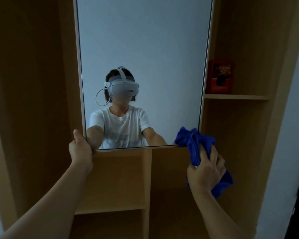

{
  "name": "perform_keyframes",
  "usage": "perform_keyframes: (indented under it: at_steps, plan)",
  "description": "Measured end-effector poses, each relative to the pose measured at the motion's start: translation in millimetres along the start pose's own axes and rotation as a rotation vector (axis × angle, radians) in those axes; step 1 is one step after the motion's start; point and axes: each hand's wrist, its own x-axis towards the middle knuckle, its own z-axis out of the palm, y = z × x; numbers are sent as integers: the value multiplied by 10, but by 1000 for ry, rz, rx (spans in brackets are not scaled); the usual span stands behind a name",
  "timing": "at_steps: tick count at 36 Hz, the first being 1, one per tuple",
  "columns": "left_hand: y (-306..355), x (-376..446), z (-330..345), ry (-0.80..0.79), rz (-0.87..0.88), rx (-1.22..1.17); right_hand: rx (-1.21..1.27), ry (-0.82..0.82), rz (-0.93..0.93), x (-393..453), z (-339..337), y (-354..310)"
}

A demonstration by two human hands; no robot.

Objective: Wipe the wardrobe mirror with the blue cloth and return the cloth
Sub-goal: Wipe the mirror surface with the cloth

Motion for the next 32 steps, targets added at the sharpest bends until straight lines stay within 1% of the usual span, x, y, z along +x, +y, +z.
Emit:
perform_keyframes:
  at_steps: [3,7,12,20,23,26,29,32]
  plan:
    - [-9,16,16,3,-13,-15,-40,-39,-32,-112,31,-12]
    - [-7,-13,26,-4,-18,-26,-83,-69,-113,-189,32,-188]
    - [-3,-39,22,-10,21,-23,-34,-113,-162,-352,93,-520]
    - [-11,9,18,-12,21,-28,17,-106,-332,-518,90,-902]
    - [-4,4,11,-19,34,-22,28,-135,-431,-580,70,-1053]
    - [31,-10,-14,-47,44,2,34,-182,-572,-654,62,-1257]
    - [49,-15,-57,-103,56,26,29,-209,-710,-734,69,-1473]
    - [67,-14,-116,-185,54,19,31,-218,-787,-808,76,-1668]
